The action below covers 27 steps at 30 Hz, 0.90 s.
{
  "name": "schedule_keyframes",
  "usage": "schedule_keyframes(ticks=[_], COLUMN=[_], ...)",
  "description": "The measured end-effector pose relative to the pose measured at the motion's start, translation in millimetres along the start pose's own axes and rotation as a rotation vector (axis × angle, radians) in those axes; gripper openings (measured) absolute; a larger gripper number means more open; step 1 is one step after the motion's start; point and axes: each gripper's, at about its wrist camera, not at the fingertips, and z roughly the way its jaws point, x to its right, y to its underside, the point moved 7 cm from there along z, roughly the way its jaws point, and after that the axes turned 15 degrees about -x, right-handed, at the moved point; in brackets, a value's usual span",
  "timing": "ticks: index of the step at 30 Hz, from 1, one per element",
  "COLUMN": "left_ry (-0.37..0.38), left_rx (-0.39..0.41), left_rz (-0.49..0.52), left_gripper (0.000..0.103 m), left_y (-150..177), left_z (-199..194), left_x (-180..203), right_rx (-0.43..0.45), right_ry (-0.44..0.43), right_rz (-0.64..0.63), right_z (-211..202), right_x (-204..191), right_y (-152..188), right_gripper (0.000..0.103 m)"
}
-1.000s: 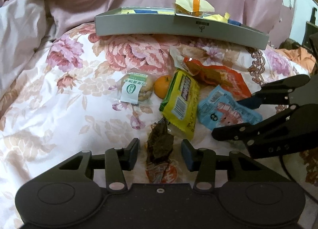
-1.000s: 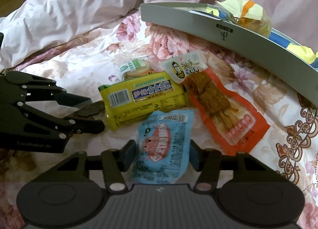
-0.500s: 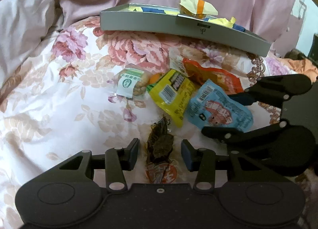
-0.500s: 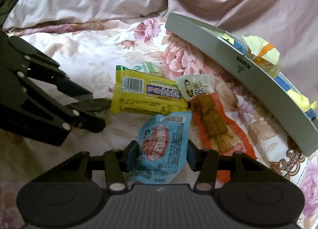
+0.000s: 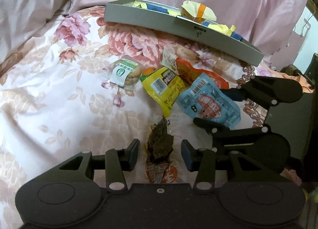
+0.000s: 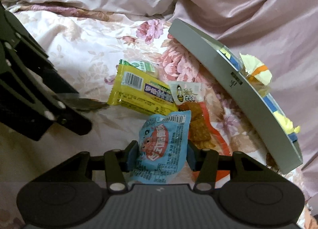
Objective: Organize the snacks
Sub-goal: 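Close the left gripper on the brown bag while the right gripper grasps the blue pouch, then lift both held snacks, carry them over the gray tray and lower them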
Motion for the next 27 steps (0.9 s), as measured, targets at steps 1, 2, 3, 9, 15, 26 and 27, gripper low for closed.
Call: schedule_keyframes(ticks=[1,2,3,9,15,26,27], left_ry=[0.005,0.010,0.013,0.024,0.023,0.014,0.013], left_rx=[0.001,-0.001,-0.002,0.013,0.022,0.065,0.071], left_rz=[-0.001,-0.002,-0.002,0.005,-0.020,-0.022,-0.022], left_gripper=[0.047,0.047,0.047,0.047,0.047,0.047,0.047], left_y=[2.6,4.2,5.7,7.2,6.4,3.1,2.3], left_z=[-1.7,-2.8,-4.1,-14.7,-22.7,-35.2,-36.7], left_x=[1.0,2.0,3.8,12.7,13.3,18.3,18.9], right_rx=[0.004,0.010,0.014,0.036,0.045,0.003,0.007], right_ry=[0.008,0.017,0.025,0.055,0.029,-0.015,-0.010], right_rz=[-0.011,-0.021,-0.030,-0.029,-0.037,-0.082,-0.074], right_z=[-1.2,-2.9,-4.4,-12.9,-14.7,-8.9,-9.5], right_x=[-1.2,-2.5,-3.3,-1.7,-5.3,-19.6,-18.4], right_y=[-0.1,-0.1,-0.1,0.6,0.1,2.3,1.8], right_gripper=[0.053,0.052,0.051,0.042,0.032,0.018,0.018])
